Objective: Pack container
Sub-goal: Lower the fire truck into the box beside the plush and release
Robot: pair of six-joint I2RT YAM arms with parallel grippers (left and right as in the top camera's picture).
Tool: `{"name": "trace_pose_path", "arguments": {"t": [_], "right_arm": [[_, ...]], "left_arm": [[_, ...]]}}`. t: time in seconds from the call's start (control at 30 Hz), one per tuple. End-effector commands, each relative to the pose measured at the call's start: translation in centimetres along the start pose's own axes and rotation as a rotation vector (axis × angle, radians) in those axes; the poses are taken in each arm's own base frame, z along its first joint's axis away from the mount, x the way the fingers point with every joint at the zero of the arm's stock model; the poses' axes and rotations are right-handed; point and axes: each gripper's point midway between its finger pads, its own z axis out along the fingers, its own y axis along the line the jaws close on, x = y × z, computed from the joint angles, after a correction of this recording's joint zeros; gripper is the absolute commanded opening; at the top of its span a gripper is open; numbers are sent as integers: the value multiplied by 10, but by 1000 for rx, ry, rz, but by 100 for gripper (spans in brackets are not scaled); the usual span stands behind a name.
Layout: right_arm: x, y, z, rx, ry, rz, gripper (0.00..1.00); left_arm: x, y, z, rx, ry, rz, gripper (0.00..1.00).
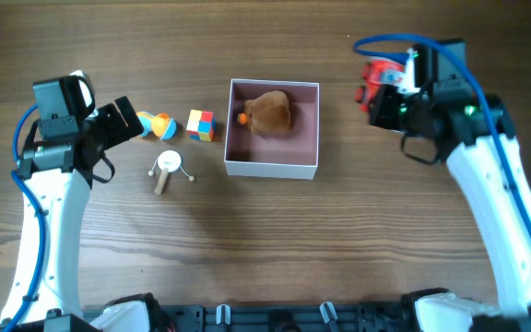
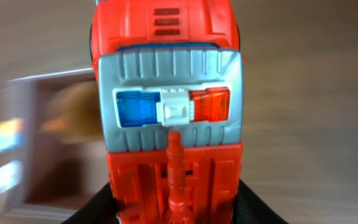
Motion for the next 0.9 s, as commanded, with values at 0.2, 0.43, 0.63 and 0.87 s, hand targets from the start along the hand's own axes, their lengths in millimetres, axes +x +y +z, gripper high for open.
{"name": "trace_pose_path", "arguments": {"t": [0.2, 0.43, 0.63, 0.87], "right_arm": [[26, 92, 22, -61, -13, -149, 22], [41, 87, 102, 39, 72, -92, 21], [49, 73, 139, 131, 89, -79, 22], [55, 68, 146, 151, 113, -81, 25]], "left_arm": [[-8, -2, -3, 13, -15, 12, 100], [-8, -2, -3, 13, -15, 12, 100], [-8, -2, -3, 13, -15, 12, 100], [-8, -2, -3, 13, -15, 12, 100]]}}
